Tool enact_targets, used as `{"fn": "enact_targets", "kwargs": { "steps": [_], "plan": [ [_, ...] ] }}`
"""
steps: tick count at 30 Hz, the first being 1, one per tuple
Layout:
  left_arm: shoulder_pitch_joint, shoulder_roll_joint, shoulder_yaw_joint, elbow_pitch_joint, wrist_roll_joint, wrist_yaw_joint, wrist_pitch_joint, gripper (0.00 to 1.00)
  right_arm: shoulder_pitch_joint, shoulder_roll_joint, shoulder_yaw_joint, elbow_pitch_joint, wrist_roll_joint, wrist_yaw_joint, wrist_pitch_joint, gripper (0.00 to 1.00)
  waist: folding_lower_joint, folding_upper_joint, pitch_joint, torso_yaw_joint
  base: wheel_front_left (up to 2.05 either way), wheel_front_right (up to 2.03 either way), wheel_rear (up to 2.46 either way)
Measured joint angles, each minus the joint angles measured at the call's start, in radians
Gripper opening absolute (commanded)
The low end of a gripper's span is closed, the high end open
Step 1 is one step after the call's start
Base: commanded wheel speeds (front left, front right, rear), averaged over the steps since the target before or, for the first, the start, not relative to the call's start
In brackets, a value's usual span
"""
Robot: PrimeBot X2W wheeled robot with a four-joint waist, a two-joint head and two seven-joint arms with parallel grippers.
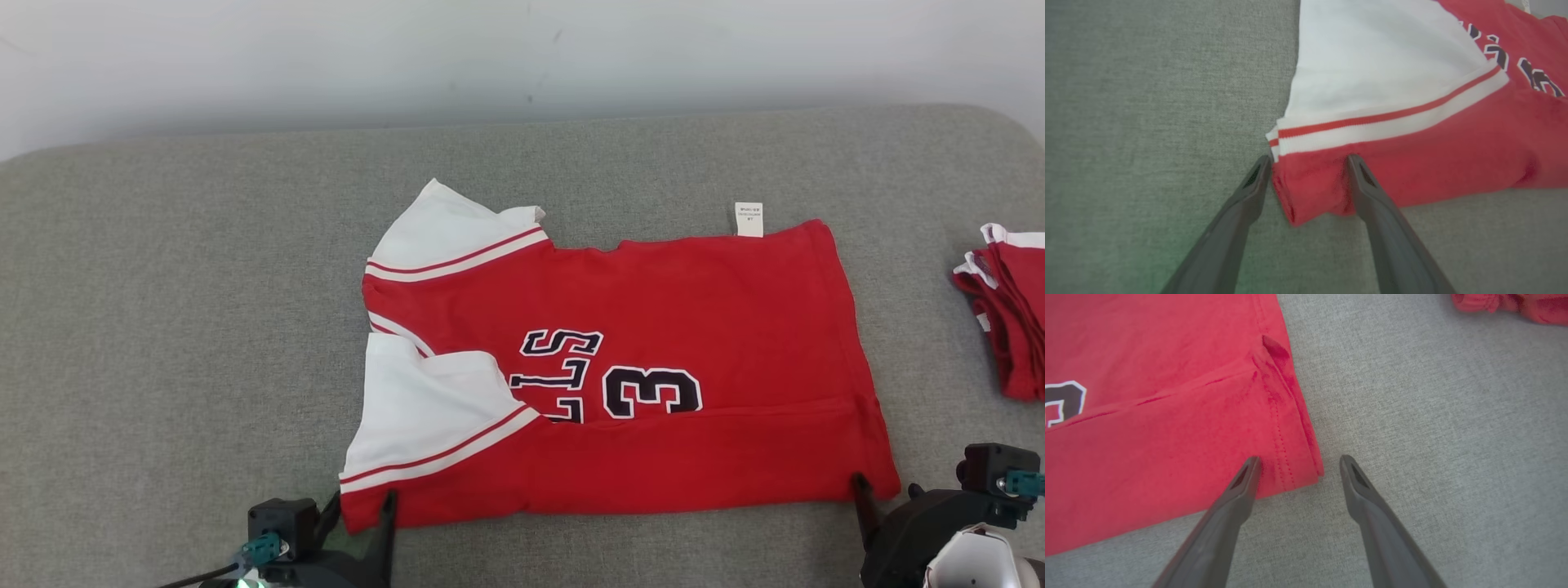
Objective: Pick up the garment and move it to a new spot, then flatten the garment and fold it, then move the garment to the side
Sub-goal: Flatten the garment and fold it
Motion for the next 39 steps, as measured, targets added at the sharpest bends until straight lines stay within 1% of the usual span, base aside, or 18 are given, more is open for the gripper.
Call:
{"fn": "enact_targets", "kwargs": {
  "steps": [1,8,12,13,14,15,16,19,24,31,36,38,39],
  "plan": [
    [-0.003,-0.001,-0.001,0.006,0.0,-0.003,0.002,0.0,-0.004,0.0,0.001,0.008,-0.006,0.0,0.0,1.0,0.0,0.0,0.002,-0.002,0.0,0.0,0.0],
    [-0.021,-0.007,-0.009,0.026,-0.001,-0.016,-0.004,0.0,-0.053,0.001,-0.015,0.072,-0.013,0.0,-0.027,1.0,0.0,0.0,0.015,-0.002,0.0,0.0,0.0],
    [-0.027,-0.007,-0.016,0.034,-0.001,-0.026,-0.012,0.0,-0.084,0.001,-0.015,0.119,-0.03,0.0,-0.011,1.0,0.0,0.0,0.019,0.005,0.0,0.0,0.0],
    [-0.027,-0.007,-0.017,0.035,-0.001,-0.026,-0.012,0.0,-0.089,-0.001,-0.009,0.126,-0.034,0.0,-0.002,0.69,0.0,0.0,0.019,0.006,0.0,0.0,0.0],
    [-0.028,-0.007,-0.018,0.036,-0.001,-0.027,-0.012,0.0,-0.093,-0.001,-0.007,0.132,-0.035,0.0,0.004,0.69,0.0,0.0,0.018,0.007,0.0,0.0,0.0],
    [-0.028,-0.006,-0.019,0.036,-0.002,-0.031,-0.011,0.0,-0.096,-0.002,-0.001,0.138,-0.032,0.0,0.011,0.43,0.0,0.0,0.017,0.008,0.0,0.0,0.0],
    [-0.027,-0.005,-0.02,0.035,-0.004,-0.032,-0.01,0.0,-0.097,-0.003,0.009,0.14,-0.025,-0.001,0.018,0.0,0.0,0.0,0.016,0.009,0.0,0.0,0.0],
    [-0.02,0.003,-0.023,0.024,-0.01,-0.034,0.003,0.0,-0.089,-0.001,0.022,0.126,-0.008,-0.001,0.024,0.0,0.0,0.0,0.01,0.01,0.0,0.0,0.0],
    [0.025,0.032,-0.021,-0.023,-0.025,-0.032,0.03,0.0,-0.027,0.003,-0.001,0.054,0.003,-0.001,0.027,0.0,0.0001,0.0,-0.007,0.012,0.0,0.0,0.0],
    [0.121,0.083,-0.015,-0.13,-0.056,0.004,0.083,0.0,0.07,0.005,-0.031,-0.064,0.035,0.0,0.071,0.0,0.0001,0.0,-0.037,0.003,0.0,0.0,0.0],
    [0.189,0.119,-0.008,-0.224,-0.067,0.048,0.118,0.0,0.107,0.006,-0.033,-0.088,0.058,0.0,0.088,0.0,0.0001,0.0,-0.05,-0.009,0.0,0.0,0.0],
    [0.207,0.127,-0.008,-0.253,-0.068,0.058,0.128,0.0,0.116,0.006,-0.035,-0.087,0.064,0.0,0.088,0.0,0.0,0.0,-0.051,-0.01,0.0,0.0,0.0],
    [0.212,0.129,-0.009,-0.263,-0.068,0.064,0.131,0.04,0.118,0.006,-0.035,-0.086,0.065,0.0,0.087,0.16,0.0,0.0,-0.051,-0.009,0.0,0.0,0.0]
  ]
}}
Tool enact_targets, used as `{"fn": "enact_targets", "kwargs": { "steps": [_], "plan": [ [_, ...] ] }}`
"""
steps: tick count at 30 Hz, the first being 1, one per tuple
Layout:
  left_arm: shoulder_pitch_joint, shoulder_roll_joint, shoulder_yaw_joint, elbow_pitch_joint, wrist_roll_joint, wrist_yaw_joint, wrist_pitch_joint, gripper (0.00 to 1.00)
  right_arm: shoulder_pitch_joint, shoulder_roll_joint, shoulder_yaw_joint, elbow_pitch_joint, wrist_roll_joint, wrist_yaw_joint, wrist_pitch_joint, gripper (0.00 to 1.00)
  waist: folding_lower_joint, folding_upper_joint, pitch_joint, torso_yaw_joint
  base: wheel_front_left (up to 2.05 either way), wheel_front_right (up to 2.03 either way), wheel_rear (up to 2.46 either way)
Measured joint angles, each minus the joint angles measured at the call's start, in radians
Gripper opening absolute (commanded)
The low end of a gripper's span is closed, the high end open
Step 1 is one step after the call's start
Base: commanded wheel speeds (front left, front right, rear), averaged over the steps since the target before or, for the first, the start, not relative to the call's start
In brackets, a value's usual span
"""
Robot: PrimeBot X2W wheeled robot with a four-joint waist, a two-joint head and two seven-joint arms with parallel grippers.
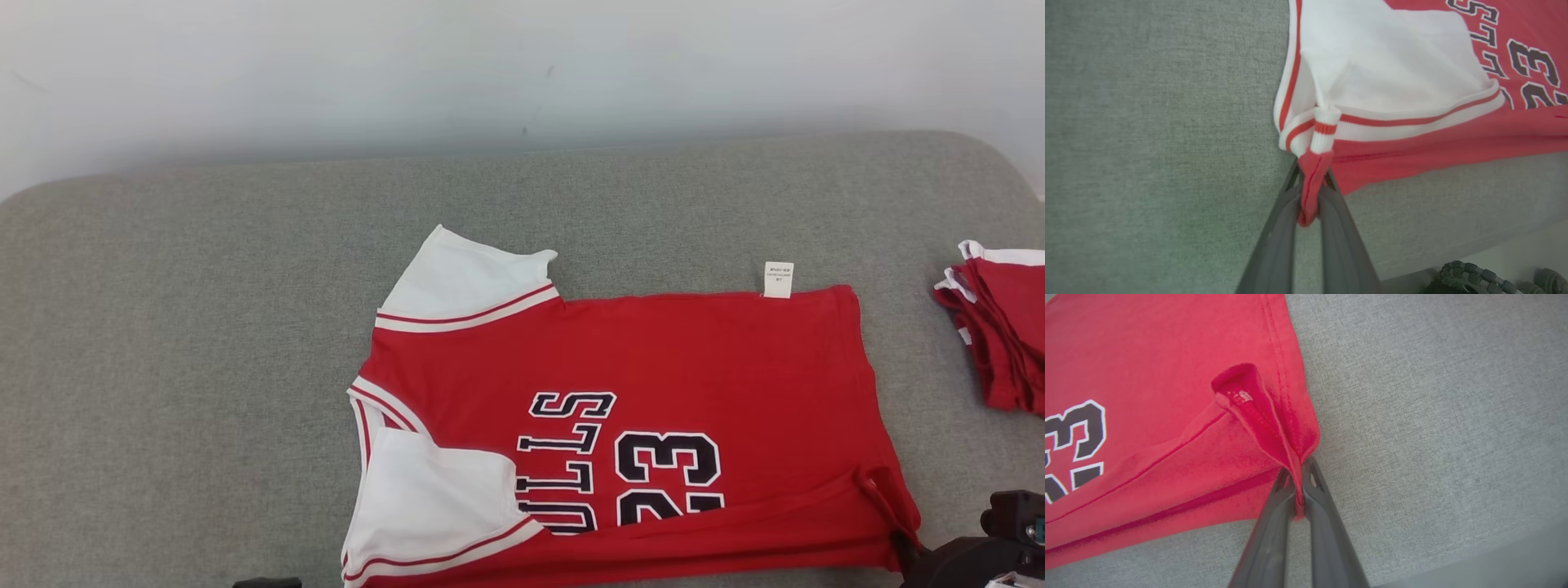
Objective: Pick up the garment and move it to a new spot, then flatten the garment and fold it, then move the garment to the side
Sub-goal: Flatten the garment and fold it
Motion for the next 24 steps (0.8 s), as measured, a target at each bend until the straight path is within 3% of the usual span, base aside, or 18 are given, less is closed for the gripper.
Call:
{"fn": "enact_targets", "kwargs": {
  "steps": [1,2,8,16,24],
  "plan": [
    [0.001,0.002,-0.001,-0.007,0.002,0.001,0.0,0.44,0.002,0.0,0.001,0.003,0.003,0.0,0.0,0.48,0.0,0.0,0.0,0.001,0.0,0.0,0.0],
    [0.002,0.002,-0.001,-0.011,0.001,0.003,-0.001,1.0,0.003,0.0,0.0,0.006,0.008,0.0,-0.002,1.0,0.0,0.0,0.0,0.002,0.0,0.0,0.0],
    [0.0,0.001,0.003,-0.028,0.015,0.021,-0.029,1.0,-0.002,-0.002,-0.012,-0.002,0.009,0.0,-0.028,1.0,0.0,0.0,0.003,0.003,0.0,0.0,0.0],
    [-0.099,0.027,0.061,-0.066,0.04,0.017,-0.098,1.0,-0.084,-0.002,-0.009,-0.11,-0.025,0.0,-0.053,1.0,0.0001,0.0,0.027,-0.012,0.0,0.0,0.0],
    [-0.344,0.041,0.057,0.014,0.087,-0.043,-0.059,1.0,-0.266,-0.03,0.056,-0.083,-0.056,0.0,-0.004,1.0,0.0001,0.0001,0.079,-0.033,0.0,0.0,0.0]
  ]
}}
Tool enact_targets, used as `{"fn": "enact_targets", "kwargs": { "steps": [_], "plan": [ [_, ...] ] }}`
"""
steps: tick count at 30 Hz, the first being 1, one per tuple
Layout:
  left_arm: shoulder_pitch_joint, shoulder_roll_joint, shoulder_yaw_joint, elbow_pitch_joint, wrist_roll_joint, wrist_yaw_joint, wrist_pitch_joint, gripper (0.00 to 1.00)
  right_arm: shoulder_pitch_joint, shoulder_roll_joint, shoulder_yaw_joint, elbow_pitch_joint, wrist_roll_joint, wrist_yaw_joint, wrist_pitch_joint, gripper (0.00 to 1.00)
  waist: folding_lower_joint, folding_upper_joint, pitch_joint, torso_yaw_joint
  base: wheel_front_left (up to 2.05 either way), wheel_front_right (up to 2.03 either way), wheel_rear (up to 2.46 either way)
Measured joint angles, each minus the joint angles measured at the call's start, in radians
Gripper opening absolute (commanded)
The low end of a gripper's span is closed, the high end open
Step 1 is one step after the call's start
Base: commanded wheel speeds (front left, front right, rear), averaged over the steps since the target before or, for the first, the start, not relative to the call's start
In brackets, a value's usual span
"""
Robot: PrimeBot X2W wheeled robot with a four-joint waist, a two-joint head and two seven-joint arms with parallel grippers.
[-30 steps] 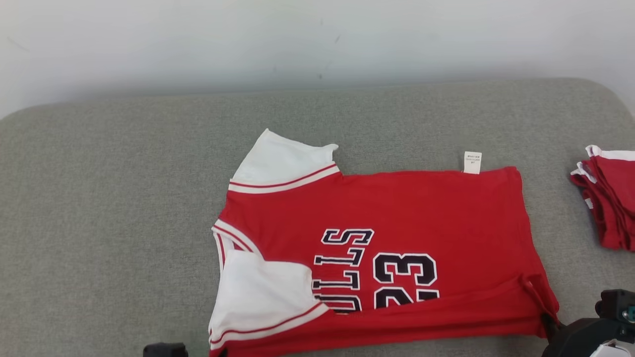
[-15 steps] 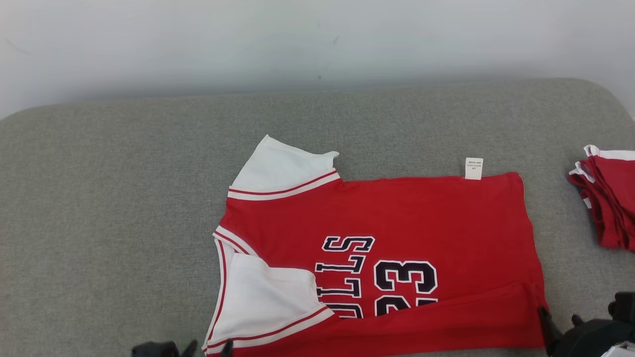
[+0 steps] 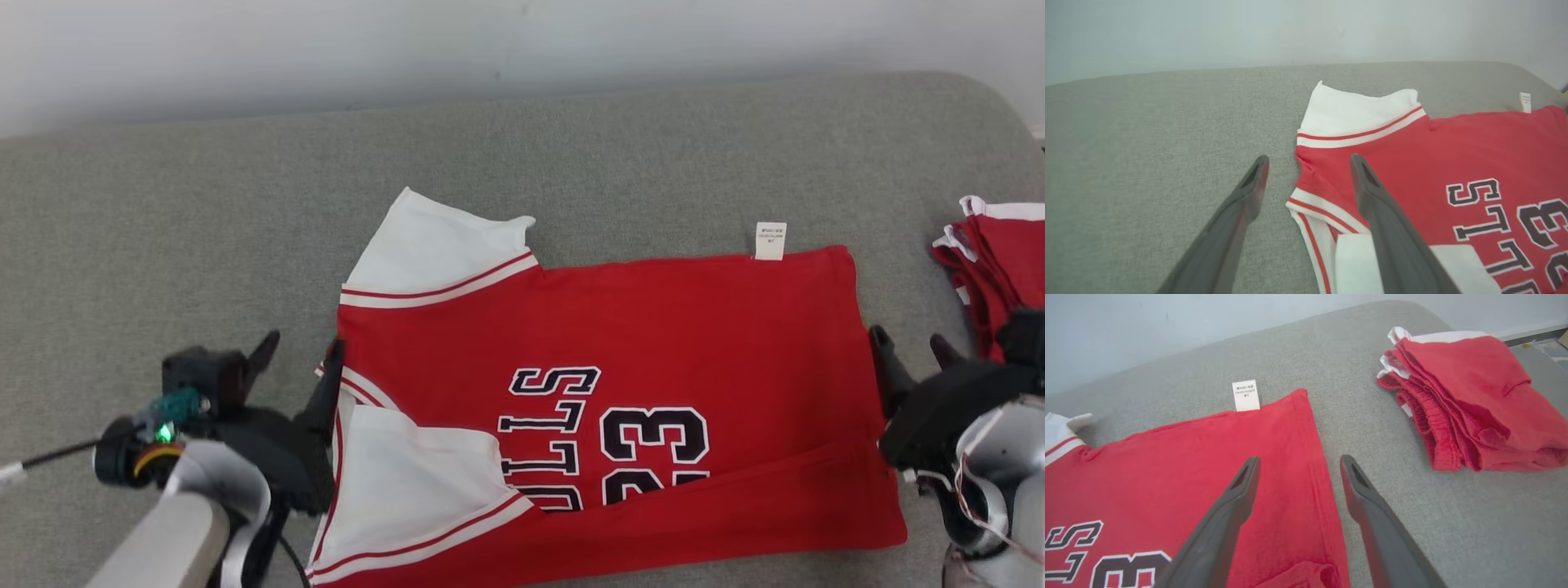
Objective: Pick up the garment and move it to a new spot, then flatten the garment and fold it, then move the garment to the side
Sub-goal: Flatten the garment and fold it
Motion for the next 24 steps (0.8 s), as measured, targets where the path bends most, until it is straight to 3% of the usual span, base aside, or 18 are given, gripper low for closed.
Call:
{"fn": "enact_targets", "kwargs": {
  "steps": [12,24],
  "plan": [
    [-0.406,-0.023,-0.027,0.265,0.031,-0.11,0.124,1.0,-0.349,-0.047,0.151,0.231,-0.036,0.0,-0.002,1.0,0.0003,0.0,0.138,-0.067,0.0,0.0,0.0],
    [-0.629,-0.022,-0.054,0.48,0.052,-0.161,0.212,1.0,-0.479,-0.09,0.259,0.328,-0.029,0.0,-0.033,1.0,0.0001,0.0001,0.237,-0.149,0.0,0.0,0.0]
  ]
}}
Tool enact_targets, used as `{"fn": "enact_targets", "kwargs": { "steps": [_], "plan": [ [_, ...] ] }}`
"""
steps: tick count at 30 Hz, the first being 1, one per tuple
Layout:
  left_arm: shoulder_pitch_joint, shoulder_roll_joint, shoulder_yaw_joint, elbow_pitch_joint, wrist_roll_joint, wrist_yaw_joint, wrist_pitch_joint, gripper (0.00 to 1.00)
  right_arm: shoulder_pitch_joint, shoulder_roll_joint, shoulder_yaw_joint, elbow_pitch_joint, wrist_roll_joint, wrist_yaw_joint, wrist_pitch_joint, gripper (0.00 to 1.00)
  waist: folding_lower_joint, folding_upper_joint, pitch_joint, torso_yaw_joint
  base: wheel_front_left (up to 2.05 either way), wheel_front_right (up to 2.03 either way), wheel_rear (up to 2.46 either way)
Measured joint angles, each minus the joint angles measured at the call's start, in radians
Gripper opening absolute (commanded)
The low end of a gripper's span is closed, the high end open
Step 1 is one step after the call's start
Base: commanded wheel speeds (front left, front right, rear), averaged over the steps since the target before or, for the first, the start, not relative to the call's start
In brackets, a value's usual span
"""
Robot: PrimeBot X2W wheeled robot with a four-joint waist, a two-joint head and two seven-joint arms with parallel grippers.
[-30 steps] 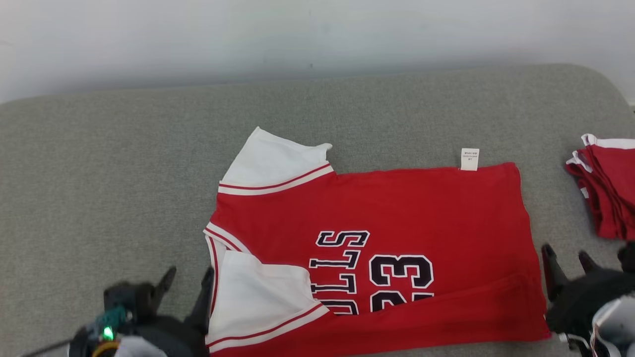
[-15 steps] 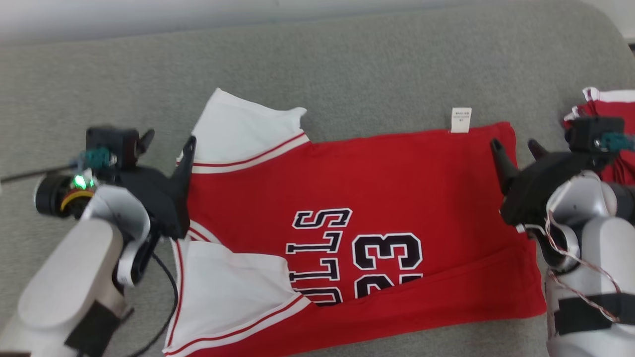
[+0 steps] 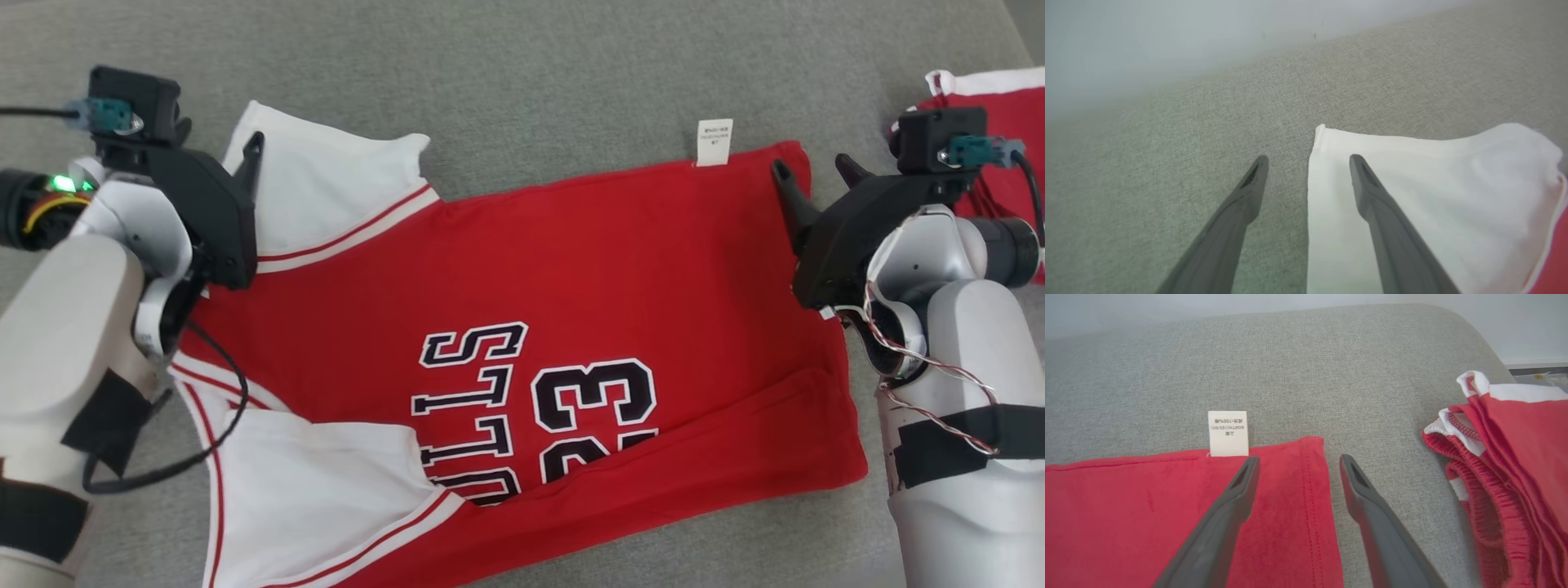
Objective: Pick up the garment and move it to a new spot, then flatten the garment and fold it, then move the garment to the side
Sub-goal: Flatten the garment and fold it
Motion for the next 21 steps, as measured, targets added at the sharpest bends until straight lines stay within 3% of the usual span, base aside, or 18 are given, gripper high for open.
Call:
{"fn": "enact_targets", "kwargs": {
  "steps": [15,18,20,21],
  "plan": [
    [-0.088,0.035,-0.027,0.126,0.019,0.003,0.087,1.0,-0.017,-0.026,0.083,0.043,0.012,0.0,-0.034,1.0,-0.0002,-0.0001,0.035,-0.077,0.0,0.0,0.0],
    [-0.101,0.037,-0.03,0.136,0.018,-0.001,0.108,0.74,-0.018,-0.026,0.09,0.048,0.016,0.0,-0.034,1.0,-0.0003,-0.0002,0.036,-0.086,0.0,0.0,0.0],
    [-0.105,0.037,-0.031,0.14,0.01,-0.008,0.119,0.67,-0.021,-0.026,0.098,0.054,0.018,0.0,-0.034,1.0,-0.0002,-0.0001,0.037,-0.091,0.0,0.0,0.0],
    [-0.107,0.039,-0.037,0.14,0.013,-0.009,0.127,0.68,-0.023,-0.026,0.103,0.057,0.02,0.0,-0.034,1.0,-0.0002,-0.0001,0.037,-0.094,0.0,0.0,0.0]
  ]
}}
